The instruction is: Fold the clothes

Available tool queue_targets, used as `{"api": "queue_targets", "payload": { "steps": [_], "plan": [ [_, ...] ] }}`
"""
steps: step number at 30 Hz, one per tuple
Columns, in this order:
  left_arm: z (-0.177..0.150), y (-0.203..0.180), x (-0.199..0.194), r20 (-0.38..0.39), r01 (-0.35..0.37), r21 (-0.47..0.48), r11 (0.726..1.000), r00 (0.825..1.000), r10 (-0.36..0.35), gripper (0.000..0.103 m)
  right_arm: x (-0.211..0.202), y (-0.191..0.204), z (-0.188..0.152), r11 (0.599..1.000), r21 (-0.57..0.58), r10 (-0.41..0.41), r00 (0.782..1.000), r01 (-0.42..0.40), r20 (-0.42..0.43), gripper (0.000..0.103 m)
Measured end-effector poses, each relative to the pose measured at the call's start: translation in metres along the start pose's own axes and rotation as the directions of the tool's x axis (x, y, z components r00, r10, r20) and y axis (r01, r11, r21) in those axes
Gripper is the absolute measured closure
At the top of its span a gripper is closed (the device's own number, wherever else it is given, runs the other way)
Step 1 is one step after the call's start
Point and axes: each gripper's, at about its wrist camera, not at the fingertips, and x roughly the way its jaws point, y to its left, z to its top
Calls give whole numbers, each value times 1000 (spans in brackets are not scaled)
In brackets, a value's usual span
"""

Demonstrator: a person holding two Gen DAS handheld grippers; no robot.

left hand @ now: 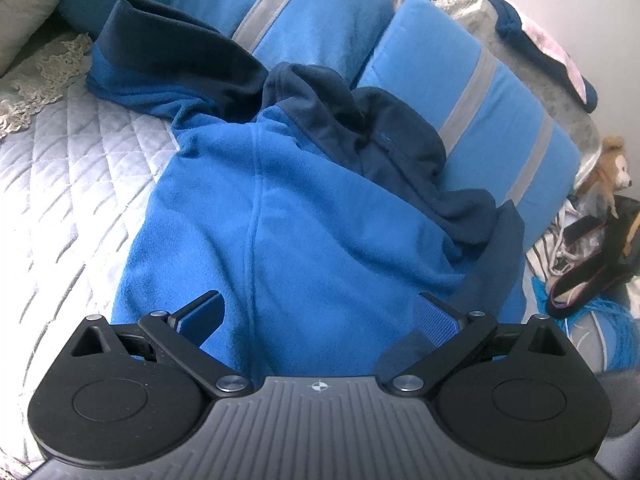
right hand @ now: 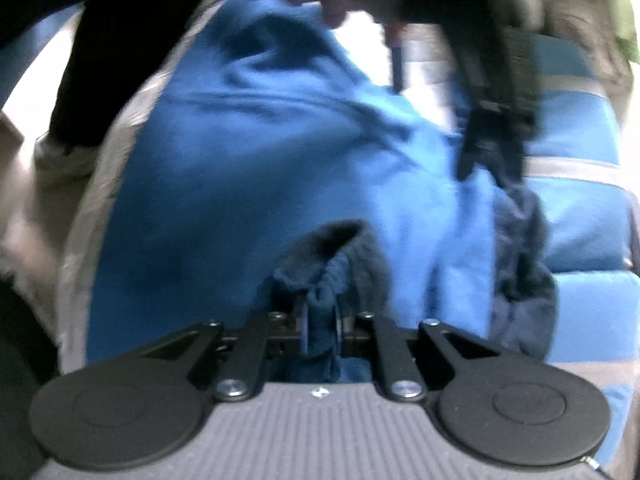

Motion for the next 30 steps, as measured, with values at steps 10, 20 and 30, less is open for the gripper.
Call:
{"api": "queue_targets", "payload": {
  "steps": [10,20,30],
  "plan": [
    [3,-2,-6,51,-6,-3,1000,999,7,0,-43,-122,-63,707,461,-564,821,537,-91,91],
    [3,-7,-3,48,-6,19,1000,999,5,0,-160,-177,-368,-190,530,-453,405,826,-794,91],
    [-1,-20,9,34,-17,57,998,999,15,0,-145,-90,-477,-405,503,-186,470,763,-863,90]
  ]
}}
